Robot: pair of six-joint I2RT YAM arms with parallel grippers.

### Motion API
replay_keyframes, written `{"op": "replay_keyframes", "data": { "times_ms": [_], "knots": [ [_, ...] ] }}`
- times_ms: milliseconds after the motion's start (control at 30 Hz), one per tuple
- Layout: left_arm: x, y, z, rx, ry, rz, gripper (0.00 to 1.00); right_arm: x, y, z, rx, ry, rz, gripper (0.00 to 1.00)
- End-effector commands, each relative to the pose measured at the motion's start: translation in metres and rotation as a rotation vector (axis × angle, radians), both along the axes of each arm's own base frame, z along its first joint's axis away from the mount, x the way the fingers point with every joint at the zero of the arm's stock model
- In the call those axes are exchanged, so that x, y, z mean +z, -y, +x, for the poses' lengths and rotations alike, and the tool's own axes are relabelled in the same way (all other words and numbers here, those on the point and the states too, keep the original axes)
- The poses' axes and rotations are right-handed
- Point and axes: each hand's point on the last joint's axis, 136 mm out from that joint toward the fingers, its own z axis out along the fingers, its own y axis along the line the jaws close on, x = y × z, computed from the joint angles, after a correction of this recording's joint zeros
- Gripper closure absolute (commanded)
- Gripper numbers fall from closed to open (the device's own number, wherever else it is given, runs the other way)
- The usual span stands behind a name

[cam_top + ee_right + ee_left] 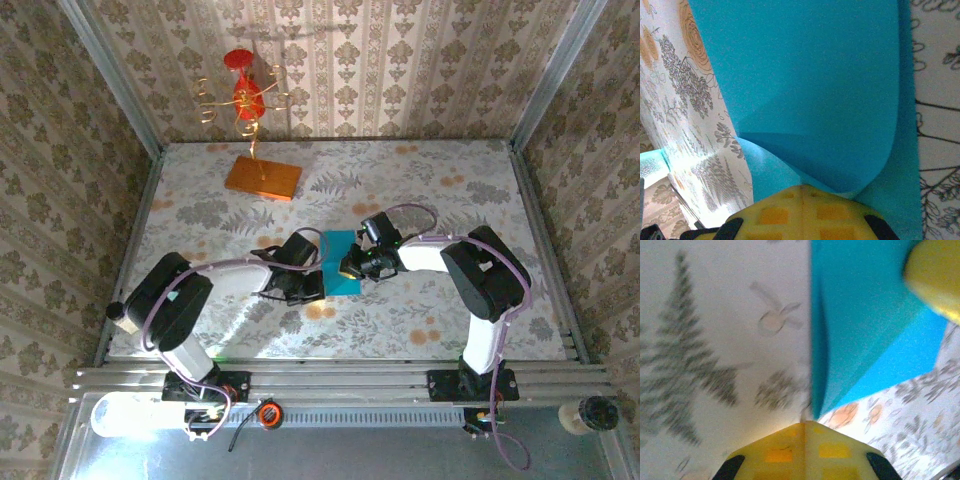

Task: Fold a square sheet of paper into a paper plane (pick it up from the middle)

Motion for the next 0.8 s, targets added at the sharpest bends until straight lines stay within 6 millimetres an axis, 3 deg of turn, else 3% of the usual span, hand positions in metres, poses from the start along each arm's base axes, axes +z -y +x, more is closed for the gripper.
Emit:
{"op": "replay_keyframes", "data": {
  "times_ms": [0, 200, 367, 567, 767],
  "knots": [
    [0.004, -0.021, -0.013, -0.027, -0.019, 0.076, 1.0, -0.079, 0.063, -0.054, -0.058, -0.233, -0.331, 1.0],
    [0.035, 0.011, 0.019, -0.014, 0.101, -0.042, 1.0, -0.079, 0.062, -0.053, -0.057, -0.233, -0.328, 1.0],
    [0.031, 0.033, 0.041, 0.015, 0.123, -0.097, 1.0, -0.078, 0.06, -0.052, -0.056, -0.226, -0.313, 1.0],
    [0.012, 0.03, 0.051, 0.059, 0.096, -0.085, 1.0, -0.071, 0.055, -0.047, -0.042, -0.201, -0.286, 1.0],
    [-0.01, 0.015, 0.037, 0.076, 0.035, -0.042, 1.0, -0.05, 0.037, -0.033, 0.001, -0.136, -0.202, 1.0]
  ]
}}
